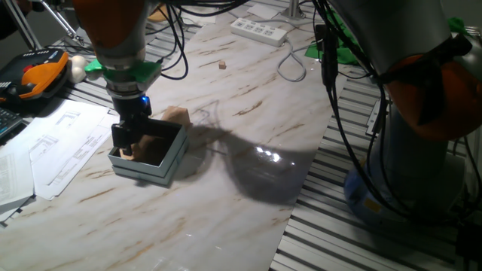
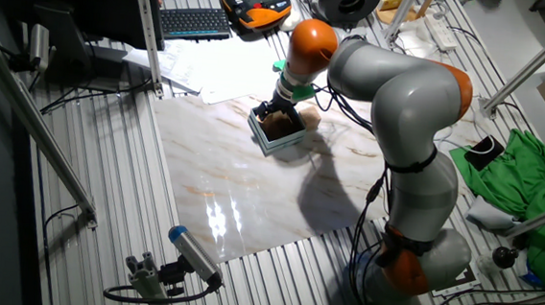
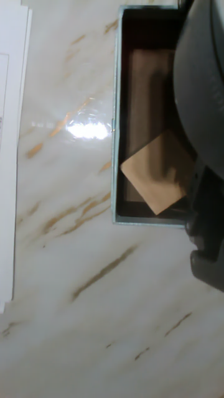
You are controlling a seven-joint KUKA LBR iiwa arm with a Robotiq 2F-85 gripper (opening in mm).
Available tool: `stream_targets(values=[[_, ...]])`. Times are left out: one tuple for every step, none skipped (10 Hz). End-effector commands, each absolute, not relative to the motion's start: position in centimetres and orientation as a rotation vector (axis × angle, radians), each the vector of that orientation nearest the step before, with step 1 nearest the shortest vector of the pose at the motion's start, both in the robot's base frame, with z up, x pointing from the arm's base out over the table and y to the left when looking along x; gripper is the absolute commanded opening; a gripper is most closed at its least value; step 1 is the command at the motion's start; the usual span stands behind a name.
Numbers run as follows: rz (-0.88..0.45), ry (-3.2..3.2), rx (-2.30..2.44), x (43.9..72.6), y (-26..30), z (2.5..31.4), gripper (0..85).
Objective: Take everything out of the gift box
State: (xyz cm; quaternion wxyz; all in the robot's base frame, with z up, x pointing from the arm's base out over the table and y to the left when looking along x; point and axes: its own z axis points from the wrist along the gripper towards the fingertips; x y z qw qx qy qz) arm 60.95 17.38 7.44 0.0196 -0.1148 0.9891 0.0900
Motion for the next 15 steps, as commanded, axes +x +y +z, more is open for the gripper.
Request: stream_targets(values=[[0.286, 3.065, -0.365, 61.0, 17.4, 7.3, 85.0], [0.293, 3.060, -0.373, 61.1, 17.5, 7.3, 85.0], [0.300, 3.058, -0.380, 61.0, 17.7, 7.2, 85.0], [0.299, 3.054, -0.394, 61.1, 17.8, 7.2, 85.0], [0.300, 3.051, -0.400, 61.2, 17.8, 7.0, 85.0], [0.301, 3.044, -0.408, 61.4, 17.8, 6.8, 85.0], [0.303, 3.042, -0.415, 61.5, 17.8, 6.6, 85.0], [0.303, 3.041, -0.422, 61.5, 17.8, 6.6, 85.0], [0.303, 3.040, -0.429, 61.5, 17.8, 6.6, 85.0], [0.299, 3.036, -0.432, 61.5, 17.7, 6.5, 85.0], [0.295, 3.031, -0.436, 61.5, 17.7, 6.5, 85.0], [0.295, 3.031, -0.436, 61.5, 17.7, 6.4, 85.0], [0.295, 3.031, -0.438, 61.5, 17.8, 6.4, 85.0], [0.292, 3.029, -0.440, 61.5, 17.8, 6.3, 85.0], [0.292, 3.027, -0.447, 61.5, 17.8, 6.2, 68.0]])
